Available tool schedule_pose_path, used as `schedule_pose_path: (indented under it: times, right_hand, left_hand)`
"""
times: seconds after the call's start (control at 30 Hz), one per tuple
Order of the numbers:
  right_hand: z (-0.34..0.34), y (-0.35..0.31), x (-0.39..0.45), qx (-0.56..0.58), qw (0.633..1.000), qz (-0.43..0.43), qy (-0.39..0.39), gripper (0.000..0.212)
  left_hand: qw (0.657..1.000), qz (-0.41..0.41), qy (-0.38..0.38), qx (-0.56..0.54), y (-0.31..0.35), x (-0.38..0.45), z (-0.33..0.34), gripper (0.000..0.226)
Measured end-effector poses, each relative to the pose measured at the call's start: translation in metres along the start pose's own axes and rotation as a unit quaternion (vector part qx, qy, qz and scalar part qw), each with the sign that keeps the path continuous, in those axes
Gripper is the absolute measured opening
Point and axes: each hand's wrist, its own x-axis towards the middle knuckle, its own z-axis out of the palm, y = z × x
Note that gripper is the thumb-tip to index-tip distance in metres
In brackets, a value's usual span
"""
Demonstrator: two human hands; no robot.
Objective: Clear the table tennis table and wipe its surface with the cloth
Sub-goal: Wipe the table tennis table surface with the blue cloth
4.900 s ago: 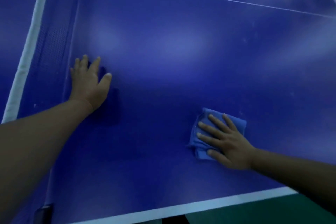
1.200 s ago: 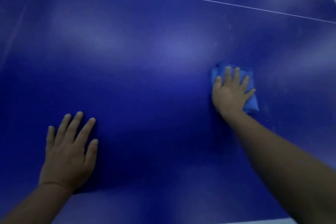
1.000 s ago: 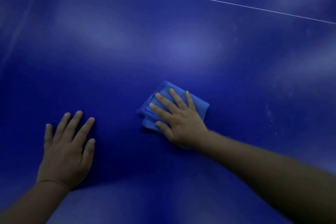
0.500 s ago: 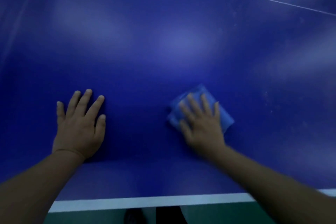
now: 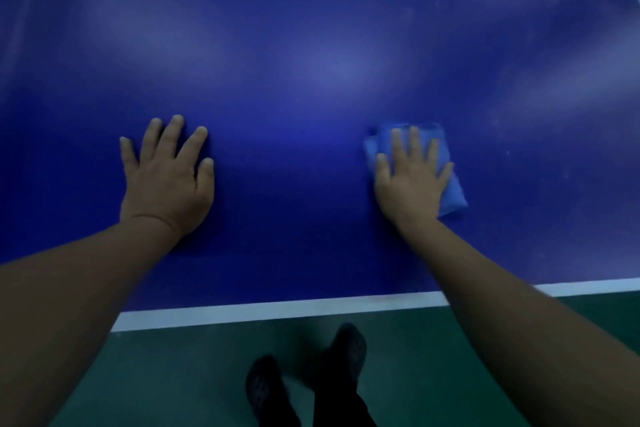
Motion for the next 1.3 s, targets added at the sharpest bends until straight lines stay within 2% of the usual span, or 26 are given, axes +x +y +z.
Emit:
schedule_pose_path:
  times: [0.07,0.13,0.2,0.23,0.27,0.3,0.37,0.4,0.43,0.47,0.5,0.57,0.6,0.63,0.7,0.77,0.87,0.93,0.97,1.0,1.03,1.1,1.17,1.2,1.23,1.3]
  right_hand:
    - [0.014,-0.033,-0.049,-0.001,0.982,-0.187,-0.003,0.057]
    - [0.02,-0.039,-0.106,-0.024,0.914,-0.403,-0.036,0.055]
    - [0.013,-0.016,-0.112,-0.049,0.843,-0.53,-0.076,0.054]
    - [0.012,-0.004,-0.097,-0.063,0.826,-0.555,-0.075,0.054]
    - [0.012,0.004,-0.075,-0.069,0.834,-0.544,-0.065,0.055]
    - [0.011,0.005,-0.049,-0.068,0.863,-0.497,-0.053,0.056]
    - [0.009,-0.01,-0.004,-0.052,0.94,-0.334,-0.041,0.06]
    - [0.01,-0.026,0.003,-0.04,0.964,-0.26,-0.036,0.063]
    - [0.014,-0.043,-0.003,-0.032,0.973,-0.227,-0.029,0.063]
    - [0.019,-0.058,-0.018,-0.024,0.968,-0.25,-0.023,0.062]
    - [0.023,-0.068,-0.041,-0.022,0.946,-0.323,-0.026,0.059]
    - [0.026,-0.063,-0.098,-0.041,0.863,-0.5,-0.06,0.053]
    - [0.023,-0.05,-0.118,-0.047,0.832,-0.548,-0.076,0.051]
    - [0.02,-0.03,-0.127,-0.05,0.819,-0.565,-0.082,0.051]
    - [0.013,0.016,-0.114,-0.055,0.84,-0.535,-0.073,0.051]
    - [0.006,0.059,-0.089,-0.075,0.902,-0.422,-0.051,0.053]
    - [-0.01,0.095,-0.054,-0.057,0.988,-0.135,-0.046,0.064]
    - [-0.011,0.077,-0.044,-0.021,0.998,0.061,-0.017,0.068]
    - [-0.008,0.054,-0.044,-0.006,0.993,0.121,-0.006,0.068]
    - [-0.003,0.029,-0.051,0.001,0.991,0.136,0.006,0.068]
    - [0.003,0.005,-0.063,-0.002,0.995,0.098,0.02,0.066]
    - [0.015,-0.028,-0.104,-0.012,0.994,-0.112,-0.007,0.059]
    - [0.016,-0.016,-0.134,-0.033,0.952,-0.301,-0.052,0.054]
    - [0.012,0.004,-0.129,-0.032,0.942,-0.328,-0.061,0.054]
    - [0.007,0.028,-0.118,-0.038,0.949,-0.306,-0.058,0.054]
    - [-0.004,0.073,-0.085,-0.064,0.98,-0.181,-0.049,0.062]
  left_hand:
    - [1.0,-0.002,-0.001,-0.001,0.0,-0.001,0.0,0.066]
    - [1.0,-0.007,-0.001,-0.001,0.0,-0.001,0.0,0.063]
    - [1.0,-0.007,-0.003,-0.001,0.0,-0.001,-0.001,0.057]
    - [1.0,-0.007,-0.003,-0.001,0.0,0.0,0.0,0.055]
    - [1.0,-0.009,-0.002,-0.001,0.0,-0.001,0.0,0.055]
    - [1.0,-0.01,-0.001,-0.001,0.0,-0.001,0.0,0.055]
    - [1.0,-0.008,-0.003,-0.001,0.0,-0.001,0.0,0.055]
    - [1.0,-0.007,-0.004,-0.003,0.0,0.0,0.0,0.055]
    - [1.0,-0.007,-0.004,-0.005,0.0,0.0,0.0,0.055]
    - [1.0,-0.008,-0.004,-0.007,0.0,0.0,-0.001,0.055]
    - [1.0,-0.008,-0.002,-0.009,0.0,0.0,-0.001,0.054]
    - [1.0,-0.006,0.001,-0.014,-0.001,0.0,-0.001,0.054]
    - [1.0,-0.006,0.003,-0.016,-0.001,0.0,0.0,0.054]
    - [1.0,-0.006,0.004,-0.017,-0.001,0.0,0.0,0.054]
    - [1.0,-0.007,0.002,-0.016,-0.001,0.0,0.0,0.055]
    - [1.0,-0.005,-0.001,-0.01,0.0,0.0,0.0,0.055]
    - [1.0,-0.002,-0.001,-0.008,0.0,-0.001,0.0,0.055]
    - [1.0,-0.002,-0.002,-0.009,0.0,0.0,-0.001,0.055]
    - [1.0,-0.002,-0.003,-0.008,0.0,0.0,-0.001,0.055]
    - [1.0,-0.002,-0.004,-0.008,0.0,0.0,-0.002,0.055]
    - [1.0,-0.002,-0.004,-0.008,0.0,0.0,-0.002,0.055]
    - [1.0,-0.002,-0.002,-0.009,0.001,0.0,-0.001,0.054]
    - [1.0,0.003,0.003,-0.009,0.0,-0.001,-0.001,0.054]
    - [1.0,0.004,0.007,-0.01,0.0,-0.001,0.0,0.054]
    - [1.0,0.003,0.008,-0.012,0.0,0.0,0.0,0.053]
    - [1.0,0.0,0.005,-0.008,-0.001,-0.001,0.001,0.052]
